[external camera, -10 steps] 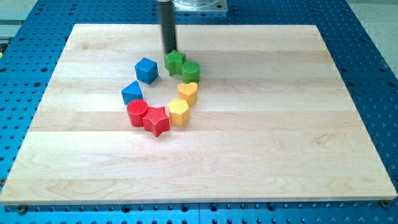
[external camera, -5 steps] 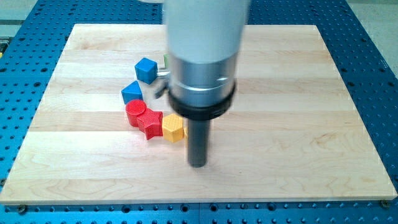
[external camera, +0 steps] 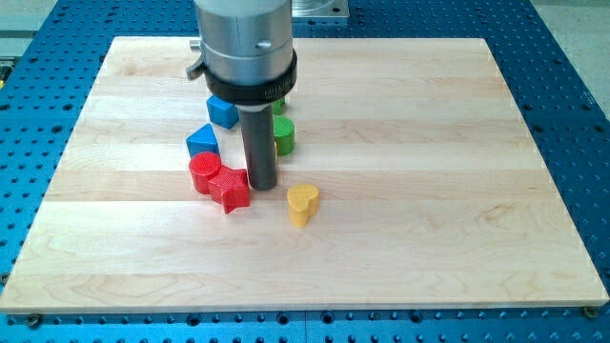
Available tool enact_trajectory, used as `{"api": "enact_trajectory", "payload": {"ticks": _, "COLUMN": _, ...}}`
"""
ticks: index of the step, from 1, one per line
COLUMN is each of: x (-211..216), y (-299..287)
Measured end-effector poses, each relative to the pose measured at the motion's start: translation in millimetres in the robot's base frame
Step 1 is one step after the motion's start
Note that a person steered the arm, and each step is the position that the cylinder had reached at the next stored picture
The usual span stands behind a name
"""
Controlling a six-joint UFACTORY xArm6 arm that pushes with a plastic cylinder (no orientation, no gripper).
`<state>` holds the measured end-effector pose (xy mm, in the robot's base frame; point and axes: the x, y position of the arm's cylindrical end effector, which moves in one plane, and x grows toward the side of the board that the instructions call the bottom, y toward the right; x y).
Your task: Move the hexagon to the top left of the board
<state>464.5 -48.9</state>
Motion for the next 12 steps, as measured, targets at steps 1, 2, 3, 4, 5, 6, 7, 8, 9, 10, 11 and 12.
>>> {"api": "enact_trajectory", "payload": {"ticks": 1, "x": -30, "y": 0}}
{"api": "enact_trajectory", "payload": {"ticks": 2, "x": -62, "y": 0}}
{"api": "enact_trajectory", "payload": {"ticks": 3, "x": -97, "y": -1}}
{"api": "enact_trajectory", "payload": {"ticks": 4, "x": -134, "y": -21}}
{"api": "enact_trajectory", "payload": {"ticks": 5, "x": -138, "y": -40}}
{"api": "enact_trajectory", "payload": {"ticks": 6, "x": -136, "y": -40}}
{"api": "enact_trajectory", "payload": {"ticks": 7, "x": -134, "y": -50}}
{"api": "enact_trajectory", "payload": {"ticks": 8, "x": -136, "y": -87}}
{"api": "enact_trajectory", "payload": {"ticks": 9, "x": -146, "y": -98}}
{"api": "enact_trajectory", "payload": {"ticks": 10, "x": -163, "y": -114}}
{"api": "enact_trajectory", "payload": {"ticks": 11, "x": -162, "y": -110}}
{"api": "enact_trajectory", "payload": {"ticks": 12, "x": -167, "y": -88}}
